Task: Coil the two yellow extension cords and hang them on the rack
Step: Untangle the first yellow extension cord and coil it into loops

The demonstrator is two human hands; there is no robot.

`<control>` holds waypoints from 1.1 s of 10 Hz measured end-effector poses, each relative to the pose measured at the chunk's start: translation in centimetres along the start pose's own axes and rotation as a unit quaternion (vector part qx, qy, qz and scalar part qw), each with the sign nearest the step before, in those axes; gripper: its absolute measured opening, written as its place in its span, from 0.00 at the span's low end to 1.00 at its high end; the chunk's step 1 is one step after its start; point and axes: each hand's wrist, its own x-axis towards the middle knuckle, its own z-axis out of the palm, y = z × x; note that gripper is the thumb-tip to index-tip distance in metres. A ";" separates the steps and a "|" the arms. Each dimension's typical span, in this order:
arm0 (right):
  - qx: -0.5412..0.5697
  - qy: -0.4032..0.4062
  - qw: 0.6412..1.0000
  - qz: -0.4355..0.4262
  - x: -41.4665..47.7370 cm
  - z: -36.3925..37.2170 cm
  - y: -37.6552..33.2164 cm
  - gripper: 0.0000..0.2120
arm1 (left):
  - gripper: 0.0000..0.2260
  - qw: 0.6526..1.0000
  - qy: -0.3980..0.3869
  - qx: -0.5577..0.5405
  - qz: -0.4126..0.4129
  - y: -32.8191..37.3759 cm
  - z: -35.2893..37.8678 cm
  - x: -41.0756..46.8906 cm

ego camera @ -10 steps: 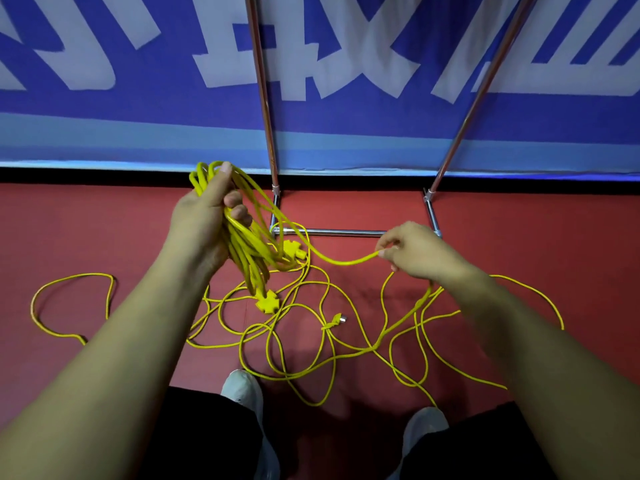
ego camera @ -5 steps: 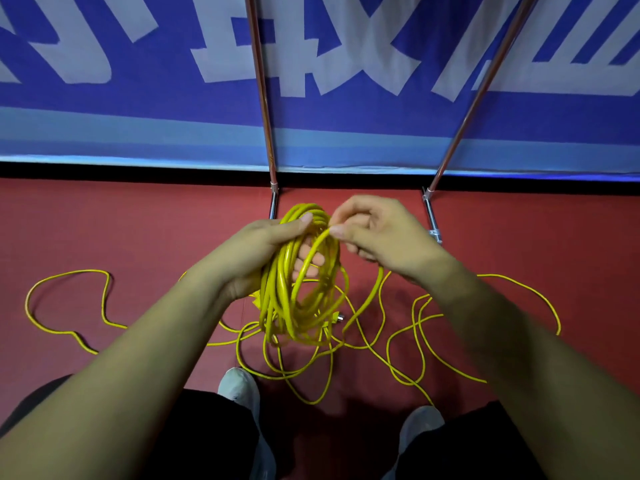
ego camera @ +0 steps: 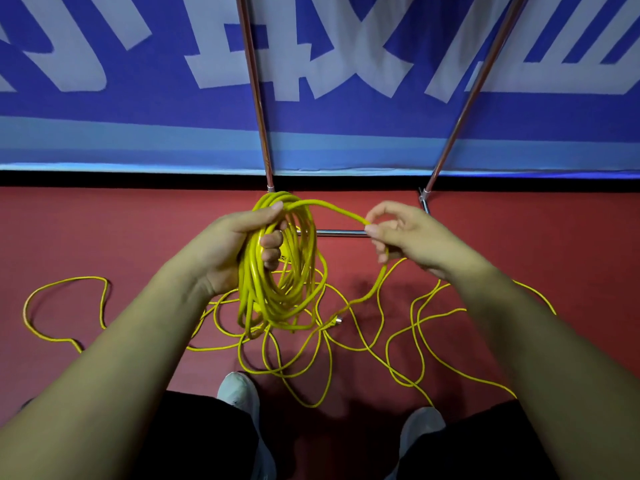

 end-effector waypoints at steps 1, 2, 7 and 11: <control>0.031 0.031 0.999 -0.025 0.2 0.5 -0.9 0.04 | 0.13 0.998 0.028 0.048 0.007 -0.5 -0.9 0.0; 0.002 0.035 0.999 -0.033 0.1 0.8 -1.4 0.05 | 0.13 0.999 0.025 0.025 -0.014 -0.8 -1.4 0.2; -0.171 0.059 0.975 -0.130 -0.2 3.1 -3.8 0.05 | 0.20 0.999 -0.010 0.039 -0.030 -1.7 1.6 -0.5; -0.174 0.073 0.970 -0.156 0.9 3.5 -2.3 0.19 | 0.15 0.983 -0.160 -0.048 -0.071 -2.3 1.3 0.4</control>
